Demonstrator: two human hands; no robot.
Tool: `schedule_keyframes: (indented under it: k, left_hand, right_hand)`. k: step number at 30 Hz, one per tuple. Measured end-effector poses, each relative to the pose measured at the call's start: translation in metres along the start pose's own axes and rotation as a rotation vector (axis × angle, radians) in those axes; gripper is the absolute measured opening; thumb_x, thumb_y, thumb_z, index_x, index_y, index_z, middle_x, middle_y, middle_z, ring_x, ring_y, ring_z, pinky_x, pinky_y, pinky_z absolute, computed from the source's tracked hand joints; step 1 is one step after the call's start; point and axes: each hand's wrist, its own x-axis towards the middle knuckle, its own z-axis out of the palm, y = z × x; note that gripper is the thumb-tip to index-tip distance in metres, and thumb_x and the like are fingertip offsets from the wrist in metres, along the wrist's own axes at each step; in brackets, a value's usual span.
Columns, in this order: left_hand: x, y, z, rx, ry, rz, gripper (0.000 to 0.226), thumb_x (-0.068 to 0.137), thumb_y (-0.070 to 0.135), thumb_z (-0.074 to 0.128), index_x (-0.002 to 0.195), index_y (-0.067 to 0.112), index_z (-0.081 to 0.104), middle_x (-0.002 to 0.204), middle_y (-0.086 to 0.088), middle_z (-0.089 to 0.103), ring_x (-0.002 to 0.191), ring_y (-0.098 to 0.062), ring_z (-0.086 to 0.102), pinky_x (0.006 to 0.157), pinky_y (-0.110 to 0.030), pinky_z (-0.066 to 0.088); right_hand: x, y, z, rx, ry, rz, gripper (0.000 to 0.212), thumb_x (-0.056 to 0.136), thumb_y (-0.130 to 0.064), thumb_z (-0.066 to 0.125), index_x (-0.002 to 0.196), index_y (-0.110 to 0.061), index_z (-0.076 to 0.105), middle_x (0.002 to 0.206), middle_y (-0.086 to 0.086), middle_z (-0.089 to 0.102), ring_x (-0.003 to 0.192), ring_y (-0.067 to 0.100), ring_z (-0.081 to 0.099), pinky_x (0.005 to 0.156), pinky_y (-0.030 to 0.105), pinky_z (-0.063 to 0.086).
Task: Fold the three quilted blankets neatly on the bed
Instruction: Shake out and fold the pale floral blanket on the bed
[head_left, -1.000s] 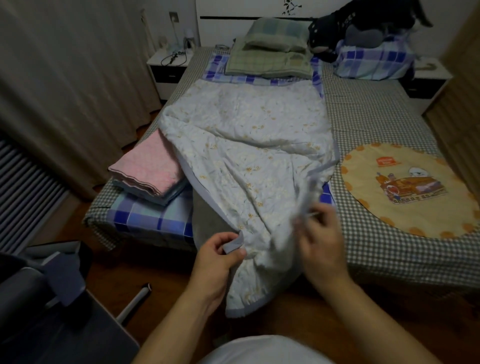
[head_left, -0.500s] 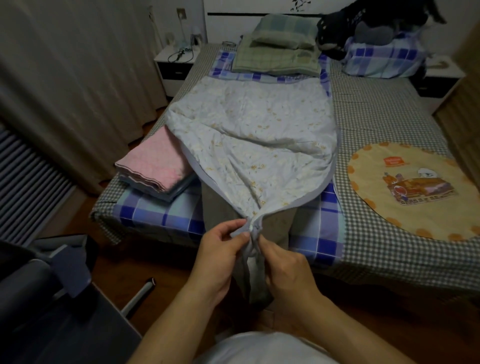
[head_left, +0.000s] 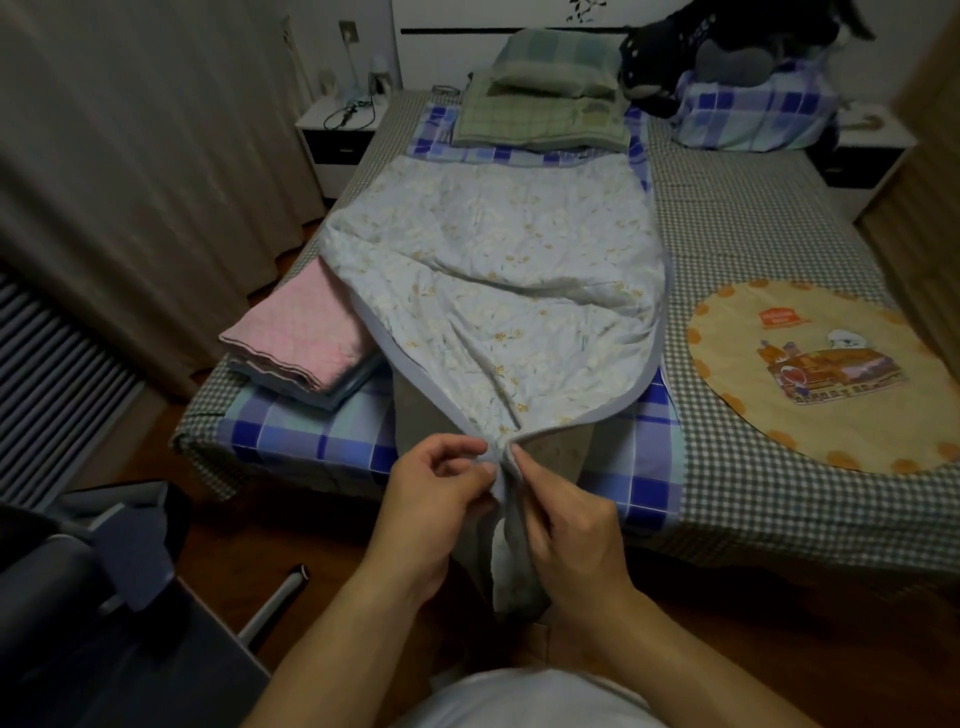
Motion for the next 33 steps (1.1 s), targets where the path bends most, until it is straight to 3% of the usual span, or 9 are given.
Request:
schedule_keyframes:
  k: [3,10,15,18,23,26,29,31,33]
  left_hand:
    - [-0.003,0.002,0.005,0.009,-0.051,-0.009,0.018,0.086,-0.002,0.069,0.100,0.009,0.067,0.077,-0.010,0.064,0.077,-0.021,0.070,0.070,-0.028,0.058]
    - [-0.001,0.004,0.005,0.000,-0.041,-0.012,0.014,0.093,-0.001,0.061,0.103,0.008,0.063,0.061,0.003,0.064,0.067,-0.011,0.068,0.071,-0.030,0.055]
    - [-0.005,0.008,0.009,0.014,-0.003,-0.018,0.014,0.091,0.001,0.064,0.102,0.010,0.065,0.083,-0.014,0.073,0.081,-0.022,0.074,0.074,-0.032,0.058]
    - [-0.004,0.009,0.009,0.020,-0.013,-0.064,0.016,0.091,0.002,0.063,0.103,0.012,0.067,0.087,-0.011,0.075,0.088,-0.025,0.074,0.081,-0.038,0.058]
    - [0.000,0.028,0.018,0.069,-0.093,-0.055,0.023,0.096,0.002,0.053,0.111,0.015,0.063,0.083,-0.009,0.076,0.083,-0.020,0.074,0.077,-0.034,0.057]
    - [0.010,0.048,0.021,0.296,-0.234,0.156,0.028,0.092,0.002,0.060,0.115,0.018,0.064,0.089,-0.005,0.077,0.090,-0.015,0.074,0.087,-0.034,0.057]
    - [0.037,0.072,0.014,0.778,-0.260,0.735,0.037,0.089,0.015,0.068,0.124,0.026,0.062,0.106,0.006,0.071,0.102,-0.008,0.066,0.092,-0.035,0.053]
    - [0.061,0.094,0.019,0.890,-0.476,0.998,0.060,0.085,0.019,0.074,0.140,0.022,0.050,0.132,0.003,0.056,0.127,-0.010,0.050,0.108,-0.031,0.041]
    - [0.086,0.121,0.037,0.952,-0.818,0.977,0.079,0.082,0.018,0.078,0.150,0.020,0.038,0.150,0.004,0.043,0.142,-0.008,0.035,0.117,-0.025,0.029]
  right_hand:
    - [0.000,-0.001,0.003,0.020,0.036,-0.012,0.039,0.091,-0.009,0.065,0.130,-0.006,0.063,0.119,0.007,0.070,0.106,0.013,0.069,0.093,0.029,0.055]
    - [0.000,0.004,0.003,0.050,0.009,-0.048,0.040,0.090,-0.009,0.060,0.130,-0.005,0.062,0.128,0.006,0.066,0.117,0.012,0.064,0.095,0.033,0.054]
    - [-0.001,0.010,0.001,0.052,0.007,-0.087,0.043,0.089,-0.003,0.064,0.132,-0.003,0.060,0.130,0.009,0.064,0.121,0.013,0.062,0.096,0.035,0.054]
    - [0.000,0.009,-0.005,0.084,-0.035,-0.102,0.043,0.091,-0.012,0.063,0.132,-0.001,0.059,0.131,0.010,0.064,0.123,0.013,0.060,0.098,0.034,0.053]
    - [0.015,0.005,-0.015,0.095,-0.036,0.103,0.032,0.088,-0.031,0.073,0.116,-0.016,0.067,0.106,-0.005,0.072,0.096,0.004,0.068,0.082,0.027,0.057]
    - [0.041,-0.002,-0.022,0.383,0.041,0.442,0.015,0.087,-0.010,0.071,0.098,-0.020,0.070,0.090,-0.008,0.072,0.086,0.005,0.069,0.078,0.034,0.058]
    - [0.068,-0.005,-0.034,0.547,0.077,0.541,0.013,0.090,-0.005,0.067,0.089,-0.018,0.068,0.086,0.001,0.070,0.082,0.013,0.069,0.074,0.036,0.059]
    - [0.091,-0.008,-0.049,0.595,0.095,0.504,0.012,0.091,-0.005,0.066,0.086,-0.016,0.067,0.084,0.006,0.069,0.081,0.019,0.068,0.072,0.035,0.057]
    - [0.113,-0.012,-0.066,0.569,0.065,0.428,0.010,0.091,0.000,0.064,0.091,-0.009,0.065,0.088,0.007,0.069,0.086,0.021,0.068,0.075,0.033,0.056]
